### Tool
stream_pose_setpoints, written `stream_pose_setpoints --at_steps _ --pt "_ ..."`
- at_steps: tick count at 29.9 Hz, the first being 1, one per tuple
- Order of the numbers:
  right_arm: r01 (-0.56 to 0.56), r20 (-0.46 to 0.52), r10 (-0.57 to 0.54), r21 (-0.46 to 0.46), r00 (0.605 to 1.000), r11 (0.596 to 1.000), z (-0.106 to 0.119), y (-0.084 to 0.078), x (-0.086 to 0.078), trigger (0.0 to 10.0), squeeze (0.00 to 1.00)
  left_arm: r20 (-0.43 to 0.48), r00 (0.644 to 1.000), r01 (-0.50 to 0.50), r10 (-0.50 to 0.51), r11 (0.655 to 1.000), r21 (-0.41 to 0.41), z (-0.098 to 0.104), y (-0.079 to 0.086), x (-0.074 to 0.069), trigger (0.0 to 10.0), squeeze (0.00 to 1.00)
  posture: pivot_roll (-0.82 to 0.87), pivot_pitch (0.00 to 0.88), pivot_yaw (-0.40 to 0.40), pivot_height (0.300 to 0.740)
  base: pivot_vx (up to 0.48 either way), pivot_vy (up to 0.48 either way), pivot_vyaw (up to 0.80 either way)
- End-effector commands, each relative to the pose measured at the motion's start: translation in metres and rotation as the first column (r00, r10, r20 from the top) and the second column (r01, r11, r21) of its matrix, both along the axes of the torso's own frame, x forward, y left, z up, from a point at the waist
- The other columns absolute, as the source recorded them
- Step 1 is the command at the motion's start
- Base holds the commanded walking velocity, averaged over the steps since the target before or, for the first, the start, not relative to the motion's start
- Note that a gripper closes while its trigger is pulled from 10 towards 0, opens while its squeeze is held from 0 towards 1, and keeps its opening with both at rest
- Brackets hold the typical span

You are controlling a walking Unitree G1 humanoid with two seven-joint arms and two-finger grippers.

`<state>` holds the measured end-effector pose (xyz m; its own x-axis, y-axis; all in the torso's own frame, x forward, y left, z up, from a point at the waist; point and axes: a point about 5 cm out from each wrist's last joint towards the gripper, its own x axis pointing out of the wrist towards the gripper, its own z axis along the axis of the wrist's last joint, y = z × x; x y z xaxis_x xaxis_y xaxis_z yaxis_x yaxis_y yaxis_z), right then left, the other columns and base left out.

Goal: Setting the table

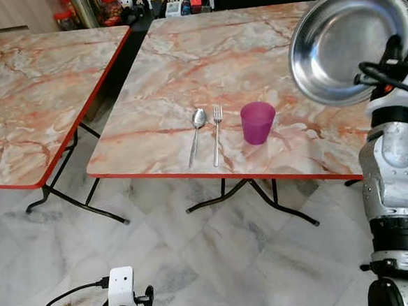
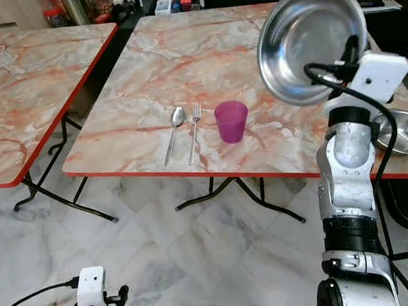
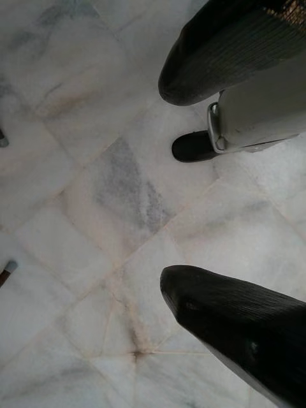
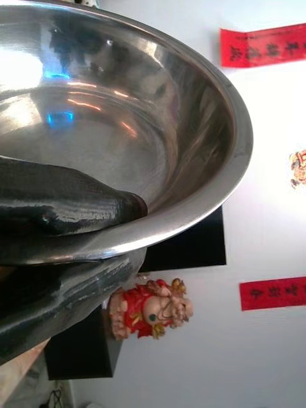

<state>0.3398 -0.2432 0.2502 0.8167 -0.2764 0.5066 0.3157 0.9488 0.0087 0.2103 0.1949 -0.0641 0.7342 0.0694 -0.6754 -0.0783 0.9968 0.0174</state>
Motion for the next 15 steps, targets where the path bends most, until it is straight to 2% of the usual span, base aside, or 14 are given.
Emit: stream_pose_setpoints --at_steps 1,7,15 --pt "-0.009 0.023 0.009 -0.011 1.000 1.000 0.008 0.003 -0.001 10.0 0.00 -0.041 0.999 -0.036 0.036 0.999 0.004 -0.005 0.006 -0.009 10.0 0.00 -0.10 0.130 0.089 0.740 0.000 0.480 0.00" --pt "0.003 -0.031 -0.004 -0.037 1.000 0.999 0.005 0.002 0.003 10.0 0.00 -0.030 0.998 -0.059 0.059 0.998 0.004 -0.003 0.009 -0.006 10.0 0.00 -0.11 0.135 0.067 0.740 0.000 0.480 0.00" --pt "-0.005 -0.027 0.004 -0.056 1.000 0.998 0.015 -0.004 0.005 10.0 0.00 -0.028 0.997 -0.073 0.073 0.997 -0.001 -0.003 0.011 -0.006 10.0 0.00 -0.14 0.135 0.044 0.740 0.000 0.480 0.00"
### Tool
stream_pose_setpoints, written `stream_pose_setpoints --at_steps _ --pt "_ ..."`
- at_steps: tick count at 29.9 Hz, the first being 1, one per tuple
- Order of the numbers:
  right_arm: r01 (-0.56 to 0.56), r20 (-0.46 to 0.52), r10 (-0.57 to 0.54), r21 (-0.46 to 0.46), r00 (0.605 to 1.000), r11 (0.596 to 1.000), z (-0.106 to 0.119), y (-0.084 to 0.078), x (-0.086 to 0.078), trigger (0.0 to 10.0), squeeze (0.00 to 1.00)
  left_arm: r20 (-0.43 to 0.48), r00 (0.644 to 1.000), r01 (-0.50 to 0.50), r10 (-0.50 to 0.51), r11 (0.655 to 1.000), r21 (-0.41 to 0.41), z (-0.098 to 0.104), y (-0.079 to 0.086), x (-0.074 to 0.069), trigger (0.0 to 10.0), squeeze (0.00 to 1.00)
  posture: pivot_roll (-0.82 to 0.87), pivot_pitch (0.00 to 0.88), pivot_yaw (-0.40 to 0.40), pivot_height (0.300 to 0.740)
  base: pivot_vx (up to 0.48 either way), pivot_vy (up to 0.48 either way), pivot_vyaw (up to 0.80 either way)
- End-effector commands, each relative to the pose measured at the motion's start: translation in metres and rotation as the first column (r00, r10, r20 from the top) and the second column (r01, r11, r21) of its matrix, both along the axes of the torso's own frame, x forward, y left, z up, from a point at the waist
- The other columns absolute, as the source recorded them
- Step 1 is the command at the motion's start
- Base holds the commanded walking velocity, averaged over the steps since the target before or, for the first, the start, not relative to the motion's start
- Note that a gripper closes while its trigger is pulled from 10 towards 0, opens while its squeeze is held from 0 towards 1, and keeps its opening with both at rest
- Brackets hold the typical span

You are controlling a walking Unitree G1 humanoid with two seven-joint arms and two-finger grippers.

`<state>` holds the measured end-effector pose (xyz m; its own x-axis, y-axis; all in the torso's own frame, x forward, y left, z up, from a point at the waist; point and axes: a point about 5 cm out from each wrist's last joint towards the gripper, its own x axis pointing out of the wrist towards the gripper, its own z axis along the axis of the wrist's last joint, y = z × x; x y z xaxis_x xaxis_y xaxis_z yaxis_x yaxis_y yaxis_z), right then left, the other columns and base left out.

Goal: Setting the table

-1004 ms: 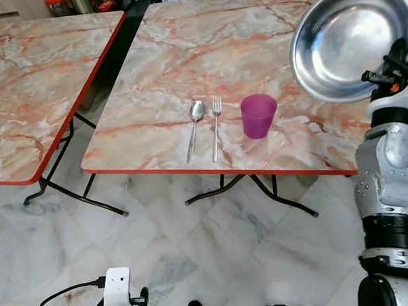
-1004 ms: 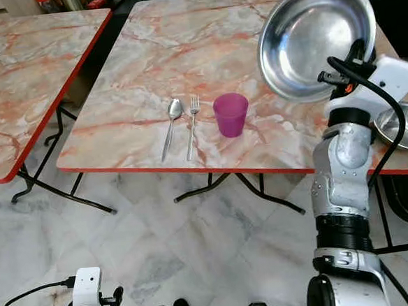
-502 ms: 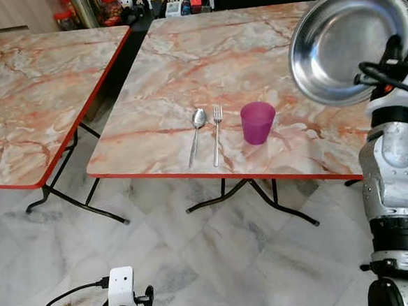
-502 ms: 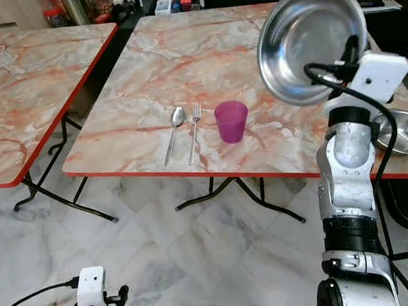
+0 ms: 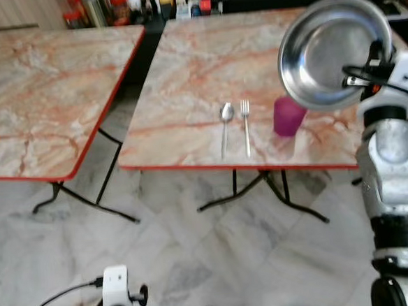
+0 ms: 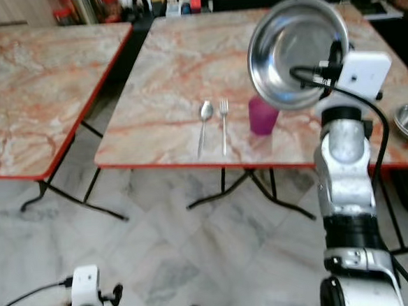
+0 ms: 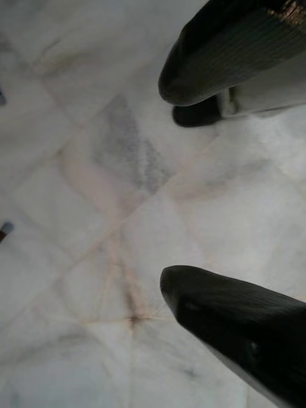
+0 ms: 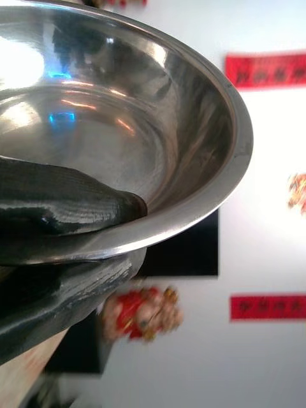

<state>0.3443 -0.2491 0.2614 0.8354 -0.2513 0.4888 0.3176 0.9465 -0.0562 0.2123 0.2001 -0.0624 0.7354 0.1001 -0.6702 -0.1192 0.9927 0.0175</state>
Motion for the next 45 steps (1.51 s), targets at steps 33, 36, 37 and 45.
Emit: stream_pose_setpoints --at_steps 33,36,37,45 --pt "-0.073 -0.094 0.076 0.036 0.993 0.997 -0.015 0.021 0.009 10.0 0.00 -0.056 0.994 -0.099 0.097 0.995 -0.033 -0.007 0.007 -0.012 10.0 0.00 -0.10 0.138 0.039 0.740 0.000 0.480 0.00" --pt "-0.072 -0.100 0.077 0.059 0.992 0.996 -0.017 0.020 0.010 10.0 0.00 -0.053 0.994 -0.099 0.097 0.995 -0.031 -0.007 0.009 -0.012 10.0 0.00 -0.10 0.134 0.043 0.740 0.000 0.480 -0.61" --pt "-0.072 -0.100 0.077 0.059 0.992 0.996 -0.017 0.020 0.010 10.0 0.00 -0.053 0.994 -0.099 0.097 0.995 -0.031 -0.007 0.009 -0.012 10.0 0.00 -0.10 0.134 0.043 0.740 0.000 0.480 -0.80" --pt "-0.073 -0.084 0.077 0.049 0.994 0.996 -0.017 0.021 0.008 10.0 0.00 -0.039 0.995 -0.090 0.089 0.996 -0.027 -0.005 0.008 -0.009 10.0 0.00 -0.10 0.128 0.047 0.740 0.000 0.480 0.00"
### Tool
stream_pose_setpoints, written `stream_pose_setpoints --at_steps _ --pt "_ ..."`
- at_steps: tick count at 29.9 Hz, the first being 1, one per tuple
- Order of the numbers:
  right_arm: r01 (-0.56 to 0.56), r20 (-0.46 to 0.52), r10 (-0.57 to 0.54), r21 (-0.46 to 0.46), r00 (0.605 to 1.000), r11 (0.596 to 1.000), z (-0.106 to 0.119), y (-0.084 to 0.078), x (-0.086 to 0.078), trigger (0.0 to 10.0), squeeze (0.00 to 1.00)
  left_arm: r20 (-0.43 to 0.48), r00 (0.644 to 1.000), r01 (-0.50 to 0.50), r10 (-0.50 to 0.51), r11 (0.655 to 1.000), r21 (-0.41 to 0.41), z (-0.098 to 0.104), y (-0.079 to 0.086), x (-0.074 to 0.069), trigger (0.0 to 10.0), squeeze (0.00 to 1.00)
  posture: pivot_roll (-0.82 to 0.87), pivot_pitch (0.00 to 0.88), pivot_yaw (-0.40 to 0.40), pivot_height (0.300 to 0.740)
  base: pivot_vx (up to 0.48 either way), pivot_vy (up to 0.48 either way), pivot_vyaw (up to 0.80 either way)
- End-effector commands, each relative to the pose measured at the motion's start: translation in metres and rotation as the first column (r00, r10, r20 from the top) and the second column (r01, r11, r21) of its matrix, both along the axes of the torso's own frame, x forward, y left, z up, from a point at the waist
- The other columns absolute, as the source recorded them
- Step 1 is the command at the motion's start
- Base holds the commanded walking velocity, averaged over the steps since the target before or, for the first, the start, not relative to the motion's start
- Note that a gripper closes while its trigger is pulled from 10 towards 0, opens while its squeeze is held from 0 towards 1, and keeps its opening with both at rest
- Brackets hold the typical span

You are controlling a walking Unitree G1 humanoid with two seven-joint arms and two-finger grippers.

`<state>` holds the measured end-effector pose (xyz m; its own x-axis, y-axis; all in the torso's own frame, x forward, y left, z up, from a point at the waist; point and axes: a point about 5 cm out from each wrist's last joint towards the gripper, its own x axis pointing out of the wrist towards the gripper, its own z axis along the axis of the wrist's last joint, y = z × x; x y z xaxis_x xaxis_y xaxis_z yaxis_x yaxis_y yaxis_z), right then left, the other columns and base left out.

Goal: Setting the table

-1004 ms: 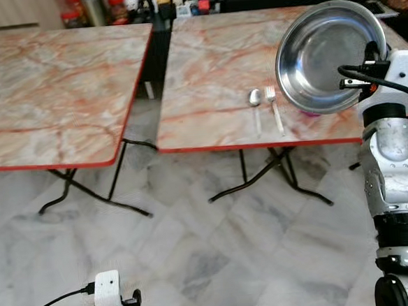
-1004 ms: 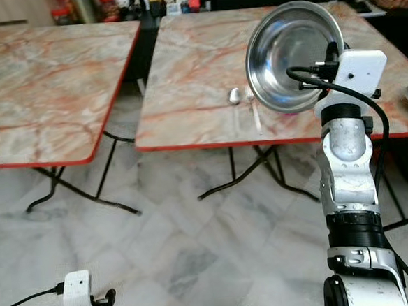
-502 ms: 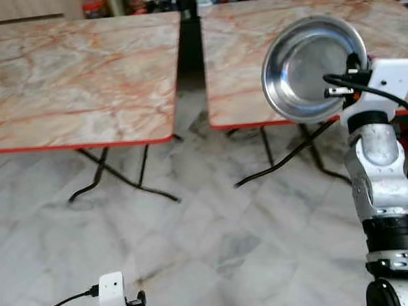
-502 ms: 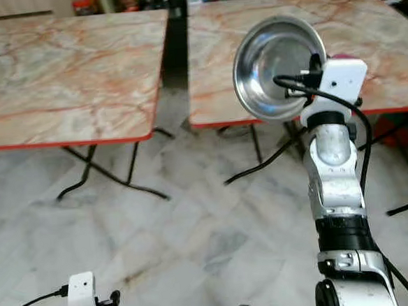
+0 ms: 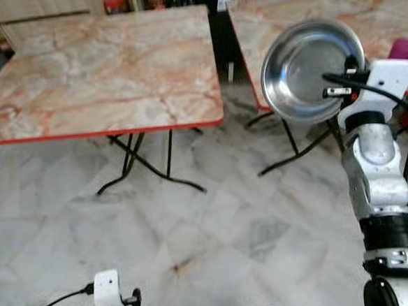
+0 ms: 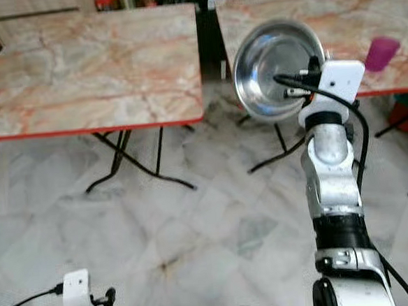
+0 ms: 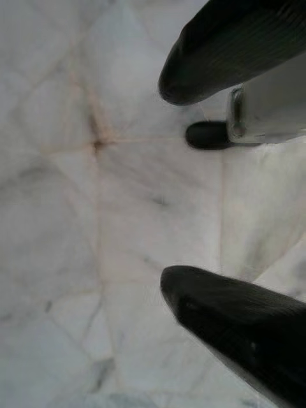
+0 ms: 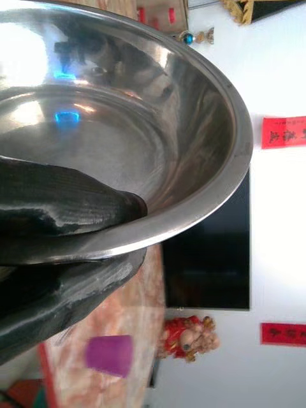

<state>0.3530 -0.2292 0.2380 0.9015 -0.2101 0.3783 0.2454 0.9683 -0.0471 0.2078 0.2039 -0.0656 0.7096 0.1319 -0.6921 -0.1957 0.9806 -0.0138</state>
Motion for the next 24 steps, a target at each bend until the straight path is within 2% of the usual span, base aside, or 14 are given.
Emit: stream_pose_setpoints --at_steps 1,24 --pt "-0.007 0.030 0.007 0.003 1.000 1.000 0.0066 0.0013 -0.0003 10.0 0.00 -0.014 1.000 -0.012 0.012 1.000 0.006 -0.0019 0.0045 -0.0046 10.0 0.00 -0.10 0.128 0.047 0.740 0.000 0.480 0.00" --pt "-0.034 0.023 0.034 0.012 0.999 0.999 0.0038 0.0077 0.0003 10.0 0.00 -0.016 1.000 -0.019 0.019 1.000 0.016 -0.0020 0.0059 -0.0054 10.0 0.00 -0.09 0.163 0.047 0.740 0.000 0.458 0.00"
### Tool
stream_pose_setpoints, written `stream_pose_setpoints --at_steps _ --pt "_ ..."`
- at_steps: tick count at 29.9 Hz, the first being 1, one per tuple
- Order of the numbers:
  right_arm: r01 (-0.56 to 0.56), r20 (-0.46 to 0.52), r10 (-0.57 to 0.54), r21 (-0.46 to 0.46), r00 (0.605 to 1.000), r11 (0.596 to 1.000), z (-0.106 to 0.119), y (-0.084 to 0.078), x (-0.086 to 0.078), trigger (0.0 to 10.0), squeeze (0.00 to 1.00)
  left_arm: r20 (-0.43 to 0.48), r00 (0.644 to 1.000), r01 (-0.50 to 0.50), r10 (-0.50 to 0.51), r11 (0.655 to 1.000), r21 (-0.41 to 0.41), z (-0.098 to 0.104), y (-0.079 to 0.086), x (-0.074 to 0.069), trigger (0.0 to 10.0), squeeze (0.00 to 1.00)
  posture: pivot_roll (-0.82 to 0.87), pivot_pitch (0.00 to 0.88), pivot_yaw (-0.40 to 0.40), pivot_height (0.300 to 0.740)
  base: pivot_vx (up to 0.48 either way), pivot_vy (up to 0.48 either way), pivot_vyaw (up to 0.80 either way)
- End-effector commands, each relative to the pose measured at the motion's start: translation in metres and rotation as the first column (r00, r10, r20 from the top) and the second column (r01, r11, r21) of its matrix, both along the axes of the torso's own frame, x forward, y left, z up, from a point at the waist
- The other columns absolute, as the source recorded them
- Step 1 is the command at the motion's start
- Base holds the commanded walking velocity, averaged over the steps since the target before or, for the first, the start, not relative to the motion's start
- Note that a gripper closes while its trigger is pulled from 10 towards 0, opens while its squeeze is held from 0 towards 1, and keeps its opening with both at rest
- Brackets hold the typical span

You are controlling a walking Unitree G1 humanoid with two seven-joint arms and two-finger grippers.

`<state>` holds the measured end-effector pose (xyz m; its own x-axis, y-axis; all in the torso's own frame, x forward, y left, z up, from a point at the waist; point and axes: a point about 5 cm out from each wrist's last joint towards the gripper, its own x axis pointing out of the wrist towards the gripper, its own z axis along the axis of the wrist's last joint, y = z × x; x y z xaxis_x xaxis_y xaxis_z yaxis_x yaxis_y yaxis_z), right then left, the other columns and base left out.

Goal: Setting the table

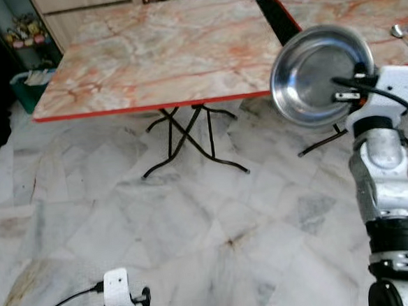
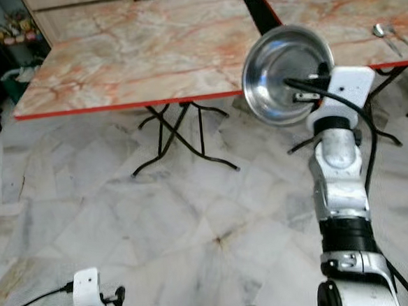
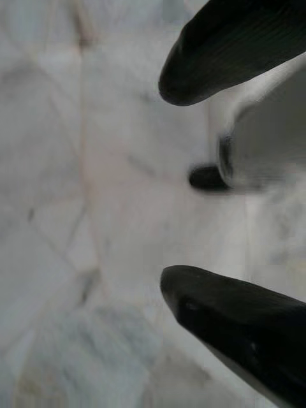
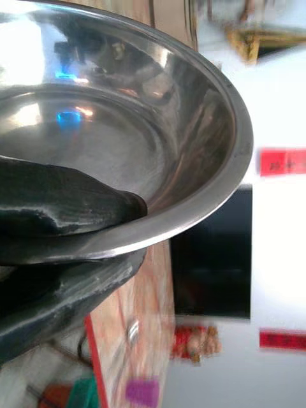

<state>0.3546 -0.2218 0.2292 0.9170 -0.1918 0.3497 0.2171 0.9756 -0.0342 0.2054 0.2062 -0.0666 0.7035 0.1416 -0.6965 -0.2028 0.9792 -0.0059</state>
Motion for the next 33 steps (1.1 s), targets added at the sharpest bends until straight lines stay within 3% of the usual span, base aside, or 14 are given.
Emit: stream_pose_setpoints --at_steps 1,13,33 --pt "-0.007 0.050 0.007 -0.006 0.999 1.000 0.0127 0.0007 -0.0014 10.0 0.00 -0.010 1.000 -0.008 0.008 1.000 0.013 -0.0010 0.0036 -0.0028 10.0 0.00 -0.09 0.163 0.047 0.740 0.000 0.000 0.00" --pt "-0.005 0.060 0.006 -0.017 0.998 1.000 0.0127 0.0013 -0.0036 10.0 0.00 -0.013 1.000 -0.003 0.003 1.000 0.015 -0.0008 0.0052 -0.0029 10.0 0.00 -0.09 0.173 0.056 0.740 0.051 0.000 0.00" --pt "-0.007 0.056 0.007 0.001 0.998 1.000 0.0115 0.0015 -0.0029 10.0 0.00 0.002 1.000 0.015 -0.015 1.000 0.021 0.0015 0.0028 0.0017 10.0 0.00 -0.08 0.165 0.058 0.740 0.464 0.000 0.07"
